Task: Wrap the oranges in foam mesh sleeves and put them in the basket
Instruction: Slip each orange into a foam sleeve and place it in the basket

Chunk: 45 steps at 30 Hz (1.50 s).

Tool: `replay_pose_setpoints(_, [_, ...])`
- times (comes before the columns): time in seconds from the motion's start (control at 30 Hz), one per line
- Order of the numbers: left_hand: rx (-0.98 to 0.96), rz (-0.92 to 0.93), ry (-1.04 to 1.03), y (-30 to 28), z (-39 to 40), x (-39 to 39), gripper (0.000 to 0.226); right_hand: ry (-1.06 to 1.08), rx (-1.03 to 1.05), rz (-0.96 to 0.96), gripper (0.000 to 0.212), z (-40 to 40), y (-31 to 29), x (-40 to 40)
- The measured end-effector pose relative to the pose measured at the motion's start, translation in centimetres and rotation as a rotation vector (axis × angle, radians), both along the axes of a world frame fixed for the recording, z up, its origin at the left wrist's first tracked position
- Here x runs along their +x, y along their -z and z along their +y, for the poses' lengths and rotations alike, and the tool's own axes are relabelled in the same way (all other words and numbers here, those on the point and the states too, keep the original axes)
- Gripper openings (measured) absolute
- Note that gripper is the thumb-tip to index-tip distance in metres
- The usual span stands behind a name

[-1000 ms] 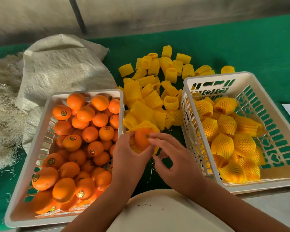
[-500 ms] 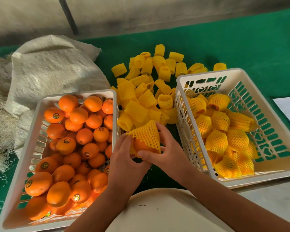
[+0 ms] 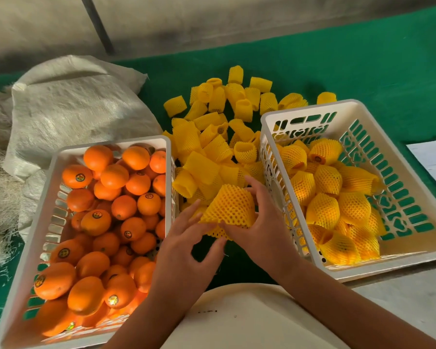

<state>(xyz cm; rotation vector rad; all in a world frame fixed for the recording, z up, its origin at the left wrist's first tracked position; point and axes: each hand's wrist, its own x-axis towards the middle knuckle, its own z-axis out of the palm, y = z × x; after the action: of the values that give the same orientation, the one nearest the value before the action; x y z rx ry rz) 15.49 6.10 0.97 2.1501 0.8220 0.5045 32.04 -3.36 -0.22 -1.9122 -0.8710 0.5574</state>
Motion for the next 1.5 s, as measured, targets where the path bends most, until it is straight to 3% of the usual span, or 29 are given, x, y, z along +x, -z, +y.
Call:
replay_pose_setpoints(0.03, [-0.033,-0.061,-0.057,-0.1,0.2,-0.4,0.022,-0.008,-0.015,-0.018,0.107,-0.1,0.1,0.1])
replay_pose_setpoints(0.1, [-0.188,-0.152,-0.164,-0.4,0.7,-0.7,0.021,-0.04,-0.034,-0.053,0.11,-0.4,0.1,0.3])
replay_pose_setpoints(0.2, [-0.852,-0.161,-0.157,-1.3,1.6,0.6,0.058,-0.134,-0.048,-0.115,0.112,-0.2,-0.3,0.2])
replay_pose_setpoints(0.27, [-1.199,-0.136,-0.128,-1.5,2.3,1.5,0.067,-0.191,-0.05,-0.118,0.112,0.1,-0.6,-0.2])
replay_pose_setpoints(0.33, [-1.323,-0.18,-0.115,-1.4,2.9,2.1,0.061,-0.227,-0.043,-0.113,0.111,0.4,-0.8,-0.5])
replay_pose_setpoints(0.47, [-1.345,-0.289,-0.136,-1.1,2.8,2.5,0.051,-0.294,-0.005,-0.053,0.119,0.1,-1.1,0.1])
replay_pose_setpoints(0.57, [-1.301,-0.33,-0.189,-0.8,2.6,2.5,0.055,-0.295,-0.006,0.145,0.127,-0.6,-0.7,0.6])
replay_pose_setpoints(0.7, [-1.191,-0.294,-0.183,-1.3,1.8,3.1,0.053,-0.225,-0.033,0.518,0.1,-0.8,-0.5,0.9])
replay_pose_setpoints(0.87, [-0.995,-0.086,0.041,-1.8,1.5,4.0,0.05,-0.038,0.038,0.497,0.065,-0.9,-0.7,1.9])
replay_pose_setpoints(0.93, [-0.751,0.066,0.143,-1.6,2.3,3.6,0.045,0.034,0.069,0.547,0.06,-1.2,-1.1,3.0])
replay_pose_setpoints(1.0, [-0.282,0.276,0.12,0.0,3.4,2.6,0.054,0.127,0.117,0.595,0.059,-1.4,-1.7,5.0])
replay_pose_setpoints(1.07, [0.137,0.454,0.034,1.8,3.8,1.3,0.066,0.25,0.192,0.629,0.07,-1.8,-1.7,7.9])
replay_pose_setpoints(1.1, [0.239,0.507,0.009,2.9,3.8,0.6,0.069,0.326,0.21,0.62,0.077,-2.1,-1.4,9.6])
replay_pose_setpoints(1.27, [0.279,0.681,-0.045,7.5,2.2,-1.7,0.082,0.634,0.067,0.501,0.081,-3.5,2.1,18.2])
replay_pose_setpoints(1.5, [0.258,0.682,-0.075,8.0,2.4,-1.4,0.071,0.628,-0.251,0.202,0.084,-3.3,7.7,24.2])
